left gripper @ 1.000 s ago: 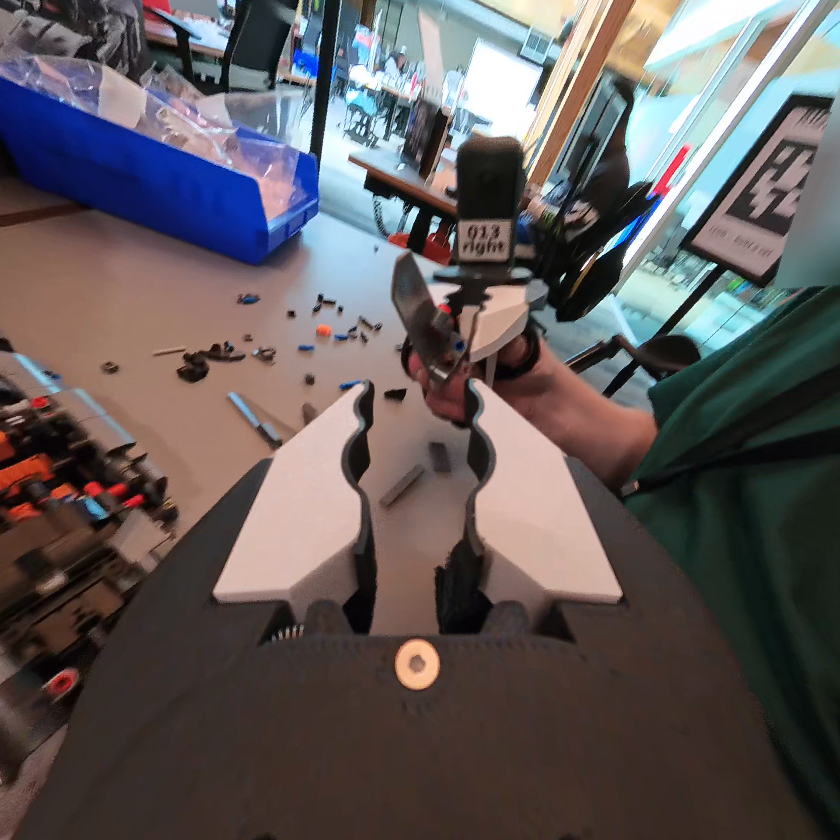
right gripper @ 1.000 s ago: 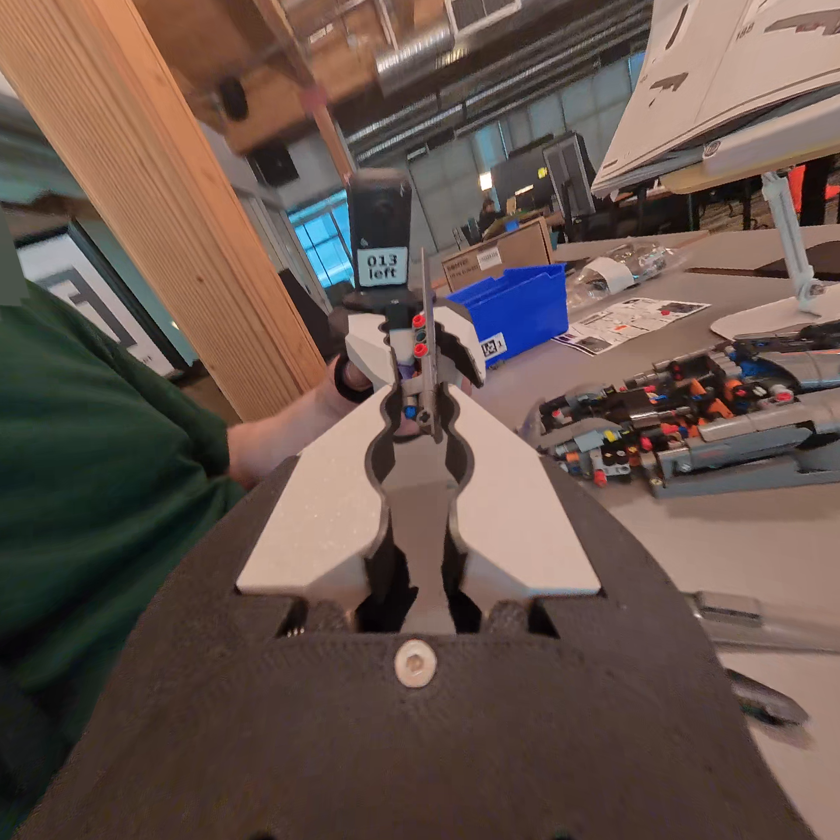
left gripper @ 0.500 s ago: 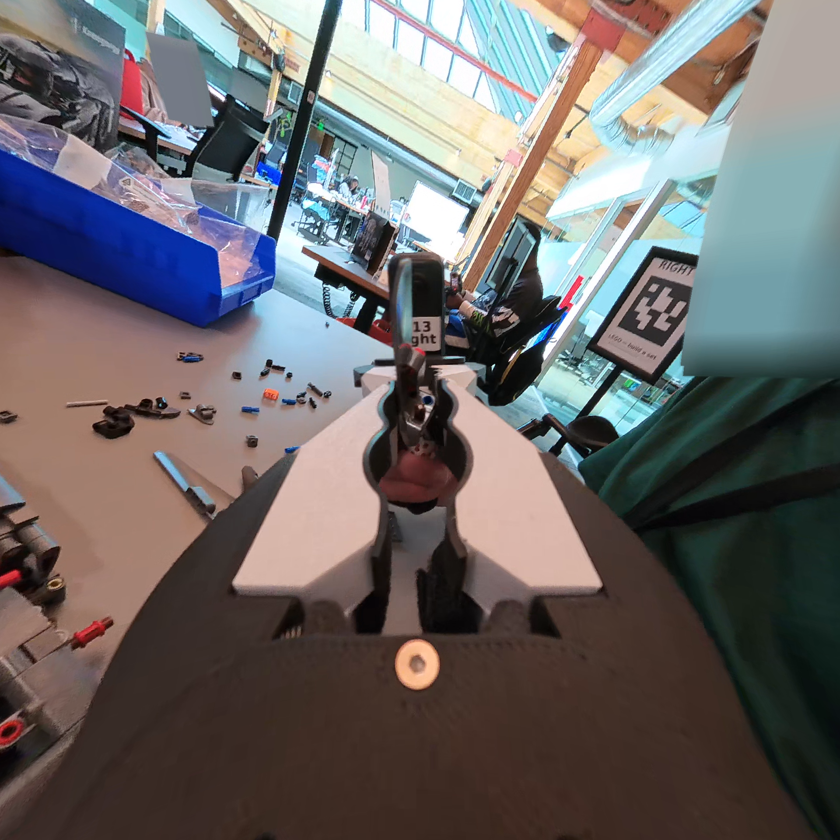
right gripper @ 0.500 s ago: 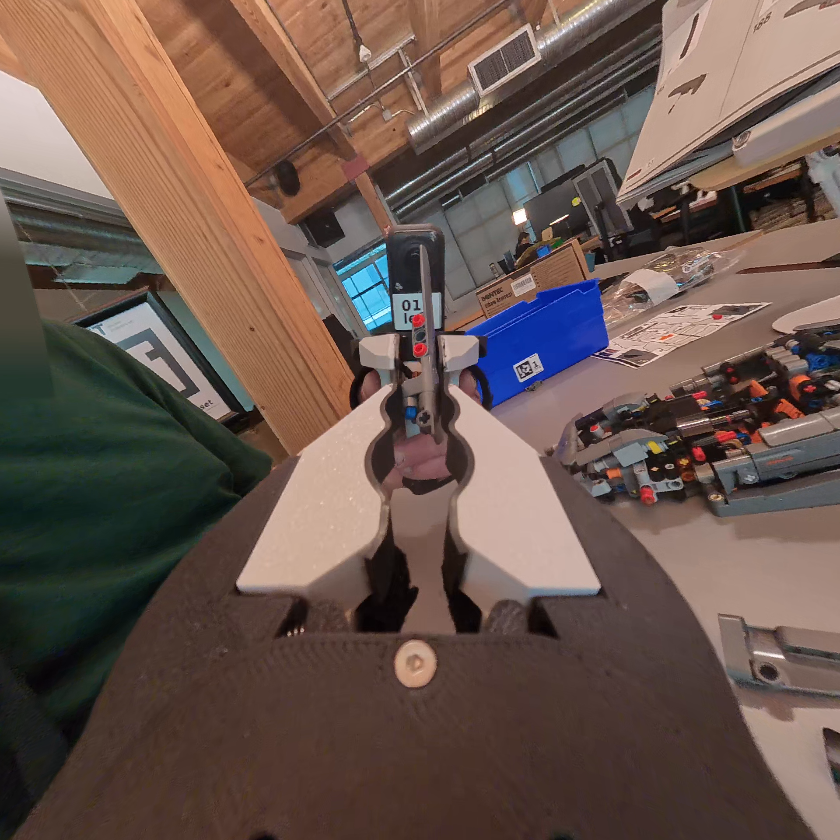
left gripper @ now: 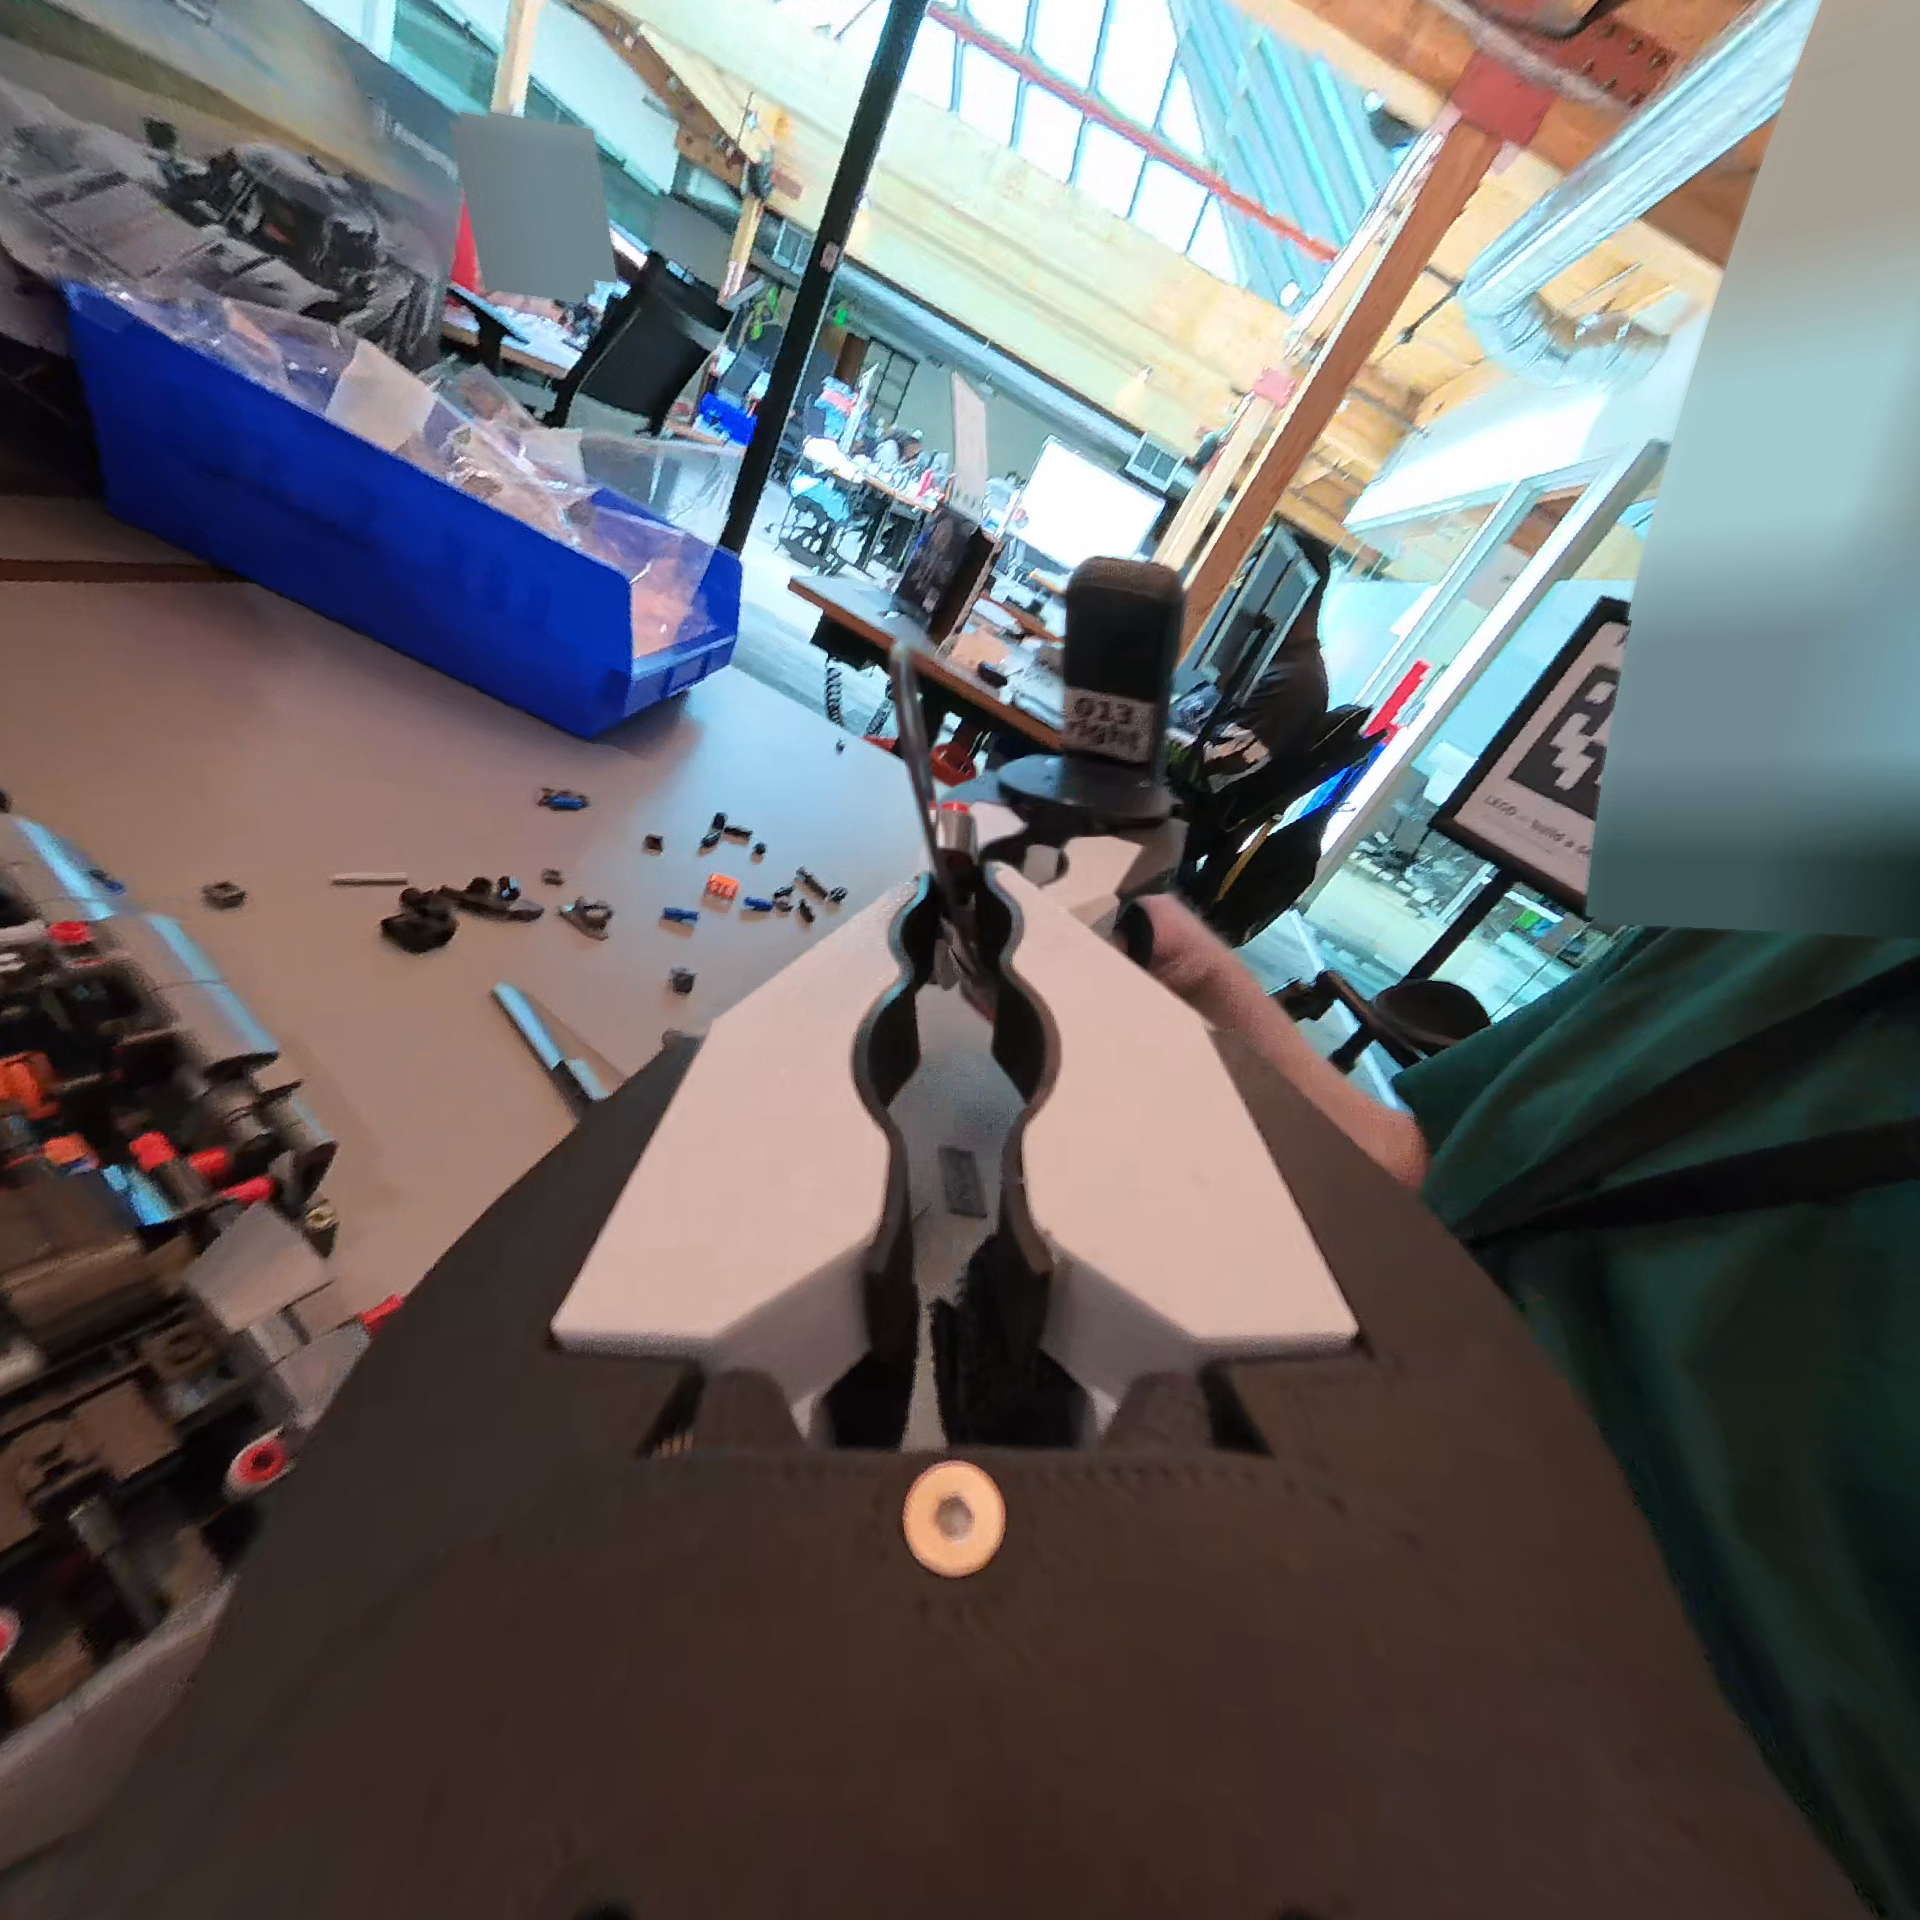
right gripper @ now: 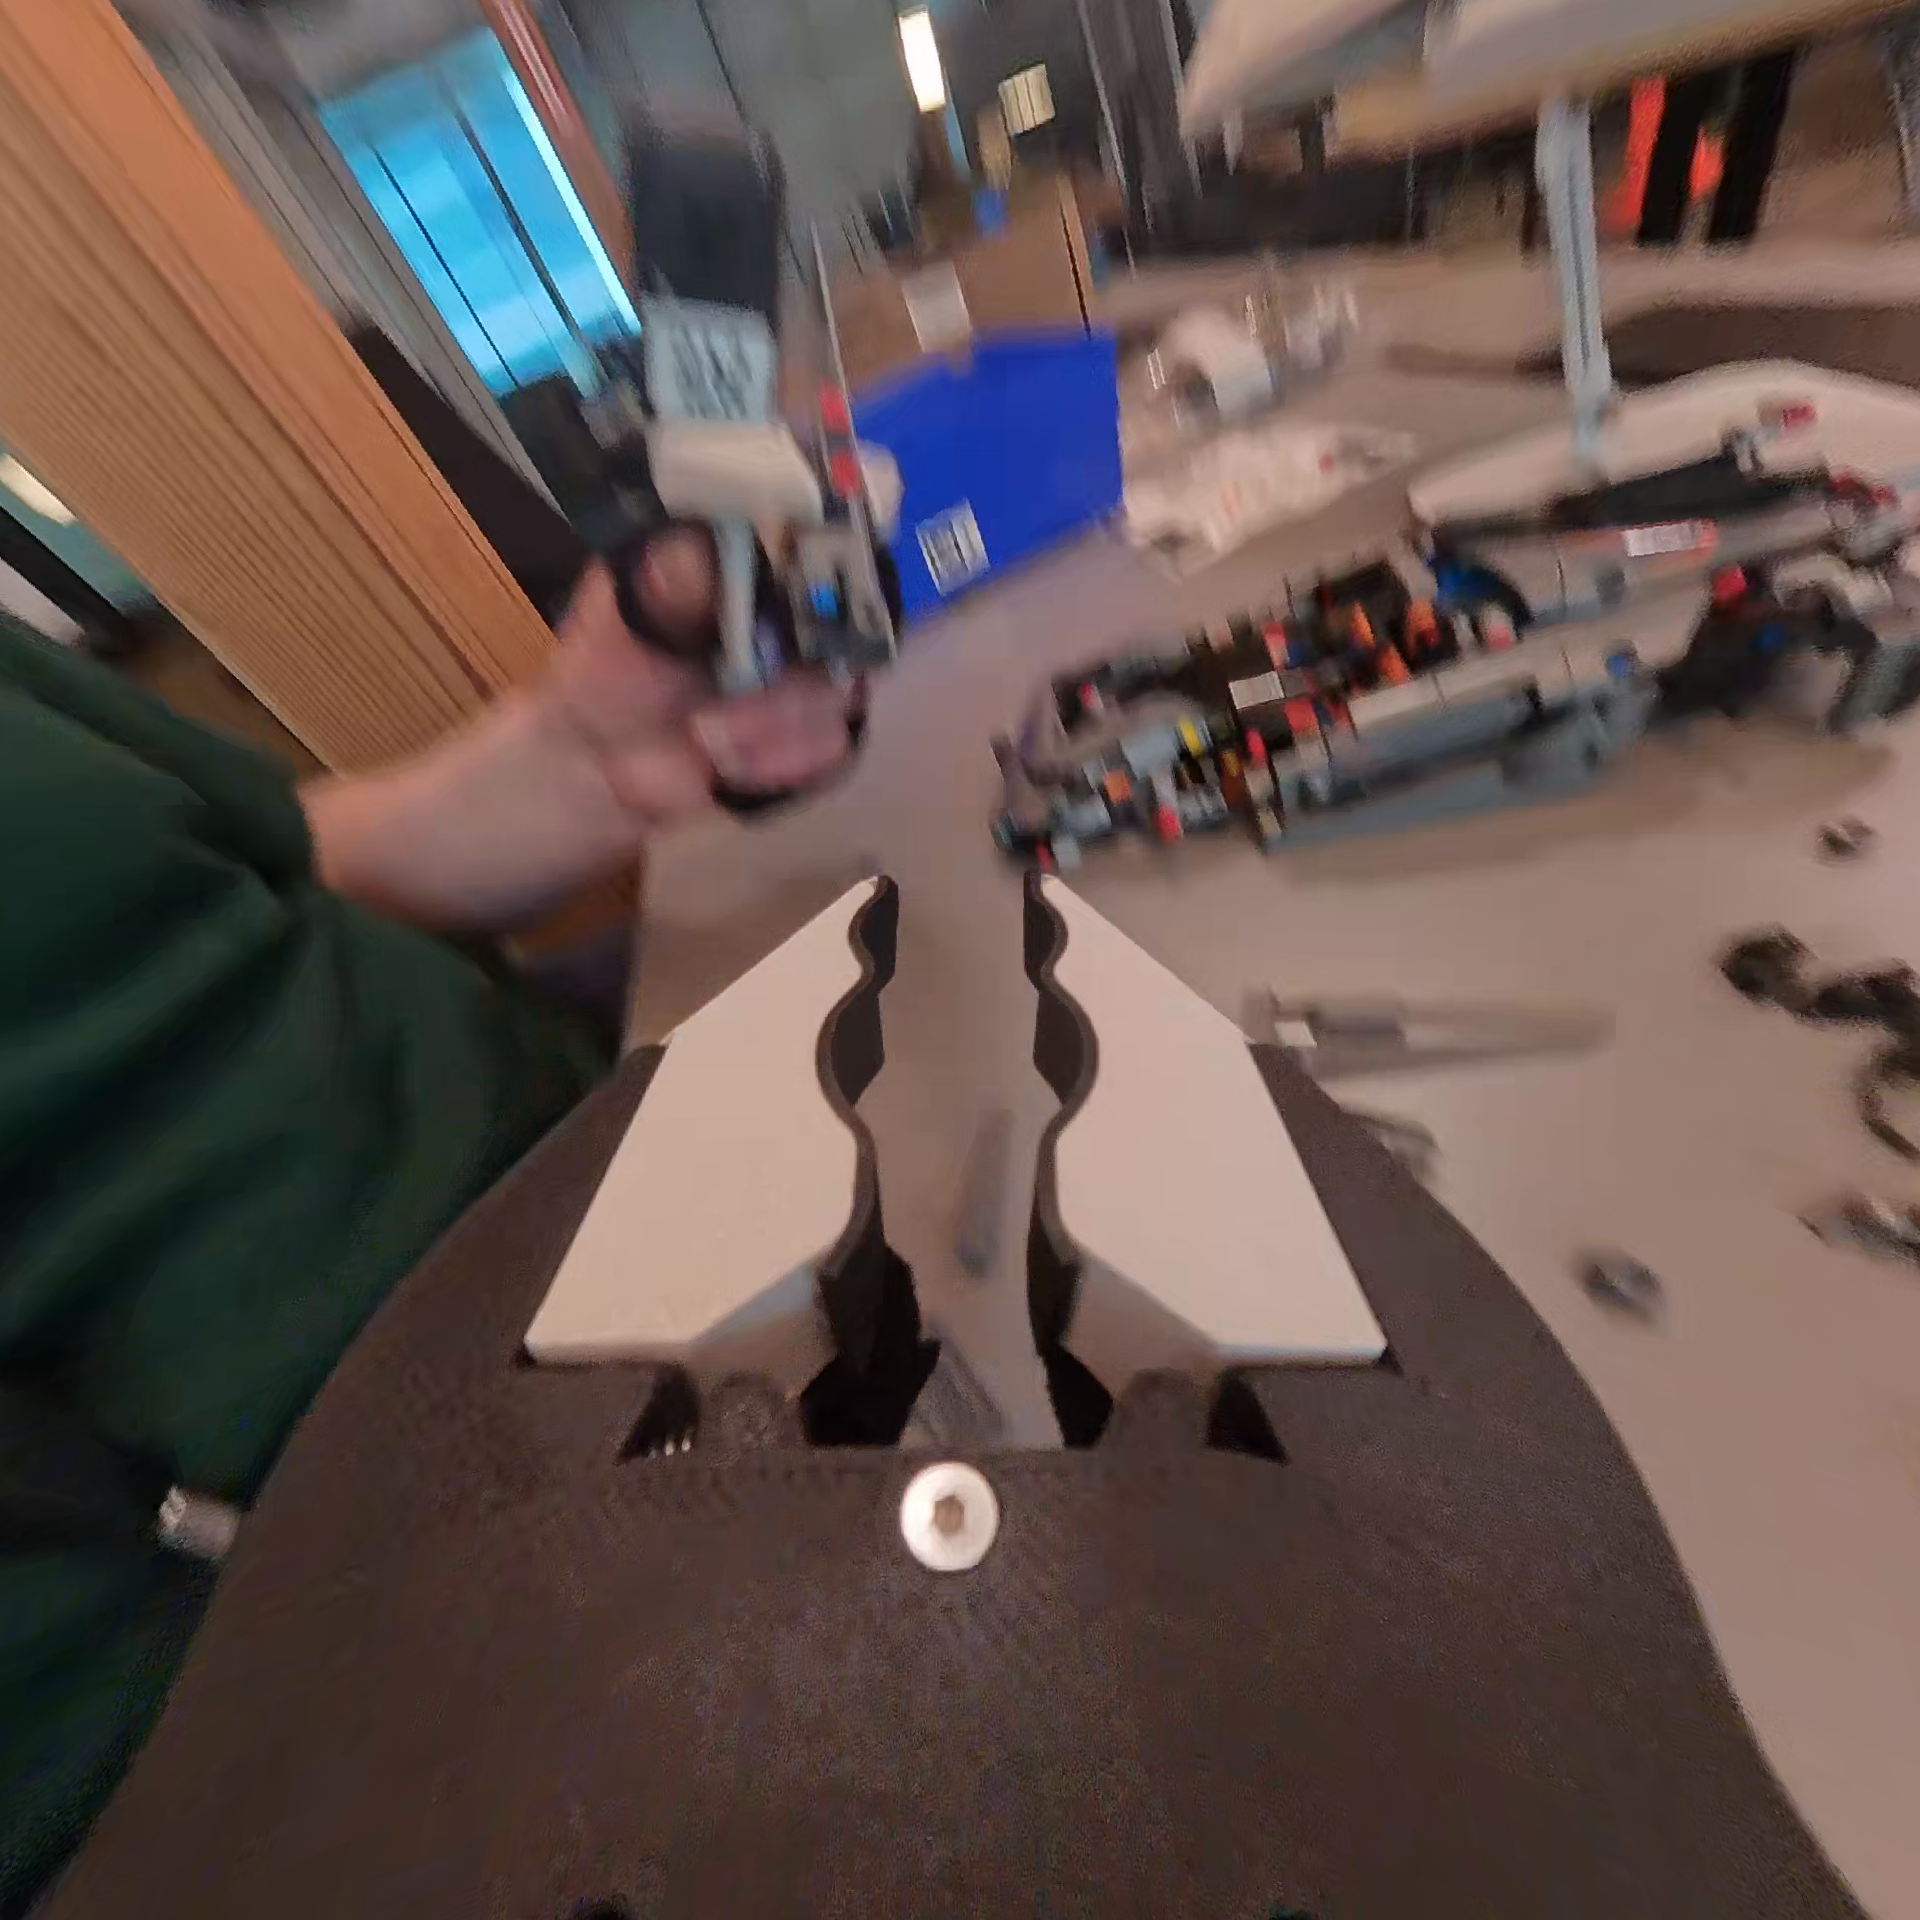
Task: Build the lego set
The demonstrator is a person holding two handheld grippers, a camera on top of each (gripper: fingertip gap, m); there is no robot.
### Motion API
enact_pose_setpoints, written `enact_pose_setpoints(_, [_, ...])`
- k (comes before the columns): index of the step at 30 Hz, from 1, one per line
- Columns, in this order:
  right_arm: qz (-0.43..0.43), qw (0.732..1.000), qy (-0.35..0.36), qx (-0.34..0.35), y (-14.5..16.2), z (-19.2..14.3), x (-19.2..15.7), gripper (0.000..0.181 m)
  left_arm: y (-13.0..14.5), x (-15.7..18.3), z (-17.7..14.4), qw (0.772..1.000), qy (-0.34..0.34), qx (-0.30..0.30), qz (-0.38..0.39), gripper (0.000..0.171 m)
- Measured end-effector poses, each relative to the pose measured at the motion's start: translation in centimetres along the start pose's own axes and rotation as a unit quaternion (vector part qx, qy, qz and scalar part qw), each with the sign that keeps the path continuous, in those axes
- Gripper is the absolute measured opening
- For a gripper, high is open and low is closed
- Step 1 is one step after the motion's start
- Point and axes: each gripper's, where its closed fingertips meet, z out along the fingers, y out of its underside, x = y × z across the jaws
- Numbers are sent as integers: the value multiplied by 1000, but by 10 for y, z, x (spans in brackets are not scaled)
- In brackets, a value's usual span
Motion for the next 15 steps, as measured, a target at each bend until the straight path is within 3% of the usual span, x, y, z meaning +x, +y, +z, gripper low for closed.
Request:
enact_pose_setpoints(5, [-82,974,67,-200,66,-7,10,21,14,-5,-3,999,-24,-44,16,5])
enact_pose_setpoints(11, [-119,944,66,-302,108,11,5,22,19,-10,-5,997,-40,-62,23,5])
enact_pose_setpoints(15, [-124,940,81,-306,109,16,9,6,19,-12,-7,997,-45,-65,25,6])
